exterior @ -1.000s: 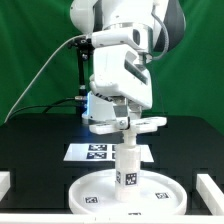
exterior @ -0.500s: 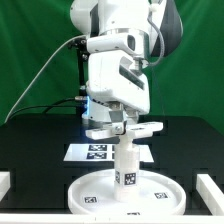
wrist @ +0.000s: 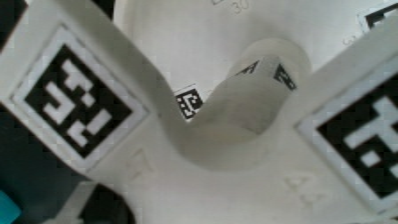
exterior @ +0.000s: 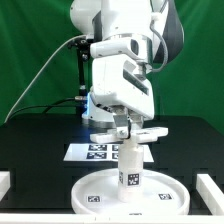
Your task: Assemble round table
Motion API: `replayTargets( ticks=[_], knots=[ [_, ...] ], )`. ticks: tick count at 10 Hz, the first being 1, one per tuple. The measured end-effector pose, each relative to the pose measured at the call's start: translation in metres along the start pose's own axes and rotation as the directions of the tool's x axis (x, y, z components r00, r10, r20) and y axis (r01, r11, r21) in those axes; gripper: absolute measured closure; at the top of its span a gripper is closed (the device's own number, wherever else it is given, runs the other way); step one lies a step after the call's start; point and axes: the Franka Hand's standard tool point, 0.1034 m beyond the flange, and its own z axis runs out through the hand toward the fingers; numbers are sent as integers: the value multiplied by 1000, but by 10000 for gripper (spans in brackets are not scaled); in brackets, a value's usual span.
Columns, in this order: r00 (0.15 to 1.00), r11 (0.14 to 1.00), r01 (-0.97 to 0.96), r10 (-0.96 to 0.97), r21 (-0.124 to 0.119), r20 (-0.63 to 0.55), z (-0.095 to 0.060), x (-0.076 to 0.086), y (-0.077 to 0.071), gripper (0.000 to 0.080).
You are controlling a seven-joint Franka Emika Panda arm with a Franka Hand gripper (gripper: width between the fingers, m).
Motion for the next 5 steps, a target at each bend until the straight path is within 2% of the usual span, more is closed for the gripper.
replayTargets(
  ticks=[3, 5],
  knots=[
    [1000, 1000, -2, 2, -7, -4, -1, -1, 0, 350],
    [1000, 1000, -2, 2, -7, -4, 0, -1, 0, 189]
  ],
)
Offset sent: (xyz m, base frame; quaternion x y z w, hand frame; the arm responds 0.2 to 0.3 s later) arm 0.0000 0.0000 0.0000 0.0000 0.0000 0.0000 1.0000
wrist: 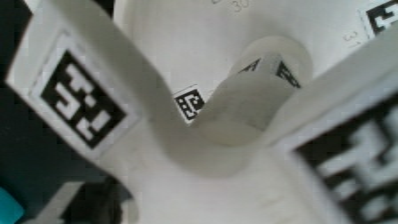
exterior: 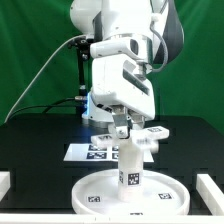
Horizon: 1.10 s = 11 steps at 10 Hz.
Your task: Assemble round table
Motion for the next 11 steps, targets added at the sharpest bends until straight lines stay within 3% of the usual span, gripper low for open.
replayTargets(
  ticks=[3, 4, 7, 11],
  knots=[
    [1000, 1000, -2, 2, 1, 1, 0, 0, 0, 152],
    [999, 999, -33, 32, 43, 24, -1, 2, -5, 152],
    [997, 993, -68, 63, 93, 53, -15, 13, -9, 151],
    [994, 989, -98, 92, 107, 66, -19, 16, -12, 151]
  ],
)
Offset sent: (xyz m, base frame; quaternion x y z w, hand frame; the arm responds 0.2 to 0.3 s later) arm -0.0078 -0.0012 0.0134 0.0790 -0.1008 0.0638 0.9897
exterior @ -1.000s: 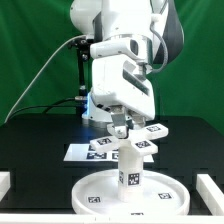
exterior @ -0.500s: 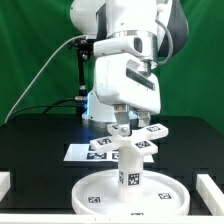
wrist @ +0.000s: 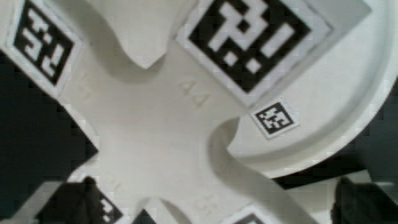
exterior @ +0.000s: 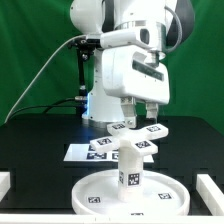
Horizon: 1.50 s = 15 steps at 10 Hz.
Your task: Assemble round table
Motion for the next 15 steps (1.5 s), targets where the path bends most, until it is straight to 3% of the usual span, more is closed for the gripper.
replayTargets(
  ticks=[2, 3, 4, 6, 8, 12, 15],
  knots=[
    [1000, 1000, 0, 0, 0, 0, 0, 0, 0, 151],
    [999, 999, -29, 28, 23, 18, -1, -1, -3, 151],
    [996, 995, -74, 70, 65, 58, -9, -1, -5, 151],
    [977, 976, -192, 180, 100, 115, -23, 6, -4, 151],
    [930, 933, -329, 294, 145, 221, -23, 11, -7, 151],
    [932, 934, -327, 294, 142, 213, -19, 13, -4, 151],
    [832, 836, -539, 511, 99, 216, -20, 11, 2, 151]
  ],
)
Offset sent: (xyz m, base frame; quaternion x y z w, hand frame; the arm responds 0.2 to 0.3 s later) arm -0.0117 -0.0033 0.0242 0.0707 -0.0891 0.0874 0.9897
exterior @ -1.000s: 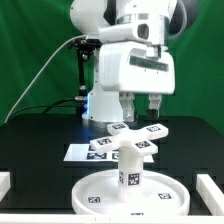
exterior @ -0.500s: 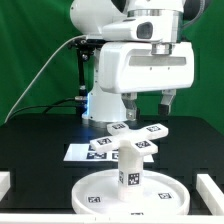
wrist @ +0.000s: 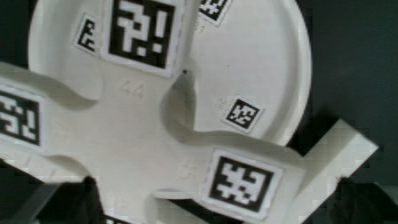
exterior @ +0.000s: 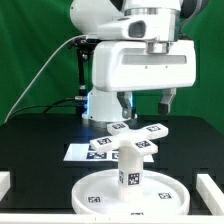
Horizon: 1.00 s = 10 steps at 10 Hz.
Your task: Assemble round table
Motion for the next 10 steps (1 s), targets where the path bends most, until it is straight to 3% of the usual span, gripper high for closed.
replayTargets(
  ticks=[1, 2, 3, 6, 8, 9, 10],
  knots=[
    [994, 993, -111, 111, 45, 4, 1, -2, 0, 151],
    [980, 974, -198, 196, 110, 27, -1, -4, 5, 151],
    [983, 978, -183, 184, 96, -2, -1, -2, 11, 151],
    [984, 979, -179, 180, 98, 2, 0, -2, 8, 151],
    [918, 913, -396, 394, 100, 38, 0, -6, 19, 151],
    [860, 856, -510, 509, 88, 28, 1, -3, 18, 151],
    [855, 850, -518, 518, 94, 32, 2, -3, 17, 151]
  ],
)
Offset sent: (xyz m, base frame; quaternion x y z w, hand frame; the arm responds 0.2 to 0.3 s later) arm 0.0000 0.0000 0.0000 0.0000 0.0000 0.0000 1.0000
